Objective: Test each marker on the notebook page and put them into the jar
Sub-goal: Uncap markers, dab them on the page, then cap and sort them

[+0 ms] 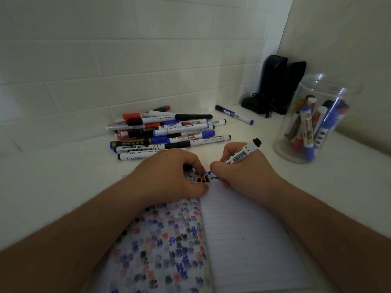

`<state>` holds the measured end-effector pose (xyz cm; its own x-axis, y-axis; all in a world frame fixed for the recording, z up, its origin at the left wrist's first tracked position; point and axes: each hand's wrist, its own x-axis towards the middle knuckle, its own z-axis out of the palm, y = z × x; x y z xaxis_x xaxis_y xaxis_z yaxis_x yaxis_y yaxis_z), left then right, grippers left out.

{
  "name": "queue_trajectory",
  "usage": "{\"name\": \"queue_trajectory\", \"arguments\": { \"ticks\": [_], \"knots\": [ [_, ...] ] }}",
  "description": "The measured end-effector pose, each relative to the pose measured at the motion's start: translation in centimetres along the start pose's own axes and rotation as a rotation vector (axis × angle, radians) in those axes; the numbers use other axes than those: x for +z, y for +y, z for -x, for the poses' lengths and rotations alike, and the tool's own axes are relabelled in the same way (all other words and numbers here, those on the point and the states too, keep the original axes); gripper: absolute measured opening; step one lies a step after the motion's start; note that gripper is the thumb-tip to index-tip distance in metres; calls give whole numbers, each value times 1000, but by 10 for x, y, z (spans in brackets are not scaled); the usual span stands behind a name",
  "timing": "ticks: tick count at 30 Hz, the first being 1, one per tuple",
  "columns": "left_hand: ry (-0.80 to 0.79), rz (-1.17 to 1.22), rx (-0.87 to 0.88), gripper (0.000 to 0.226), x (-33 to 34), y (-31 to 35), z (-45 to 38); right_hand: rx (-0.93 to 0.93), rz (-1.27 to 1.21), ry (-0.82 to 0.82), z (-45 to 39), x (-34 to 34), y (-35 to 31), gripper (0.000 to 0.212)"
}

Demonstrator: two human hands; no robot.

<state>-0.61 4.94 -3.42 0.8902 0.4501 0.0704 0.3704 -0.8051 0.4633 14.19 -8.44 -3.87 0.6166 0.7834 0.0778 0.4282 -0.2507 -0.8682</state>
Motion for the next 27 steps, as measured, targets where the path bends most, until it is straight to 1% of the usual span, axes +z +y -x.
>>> {"name": "queue_trajectory", "arguments": {
  "ticks": [4,9,12,18,21,24,27],
  "knots": [
    [1,6,2,38,1,0,-1,7,2,-31,0,-1,-1,23],
    [4,0,4,40,0,0,0,18,-30,19,-1,-1,0,21],
    [8,1,5,38,0,1,0,18,-27,19,-1,1,1,21],
    [12,5,10,37,1,0,0,10,0,-31,-2,-1,1,24],
    [14,-1,13,37,0,-1,1,7,-20,-30,-1,0,0,25],
    [43,-6,28,34,2,-1,3,30,-199,12,-3,-4,-1,22],
    [172,-31,43,21,5,-6,5,54,-493,-20,-5,-13,-2,23]
  ]
}}
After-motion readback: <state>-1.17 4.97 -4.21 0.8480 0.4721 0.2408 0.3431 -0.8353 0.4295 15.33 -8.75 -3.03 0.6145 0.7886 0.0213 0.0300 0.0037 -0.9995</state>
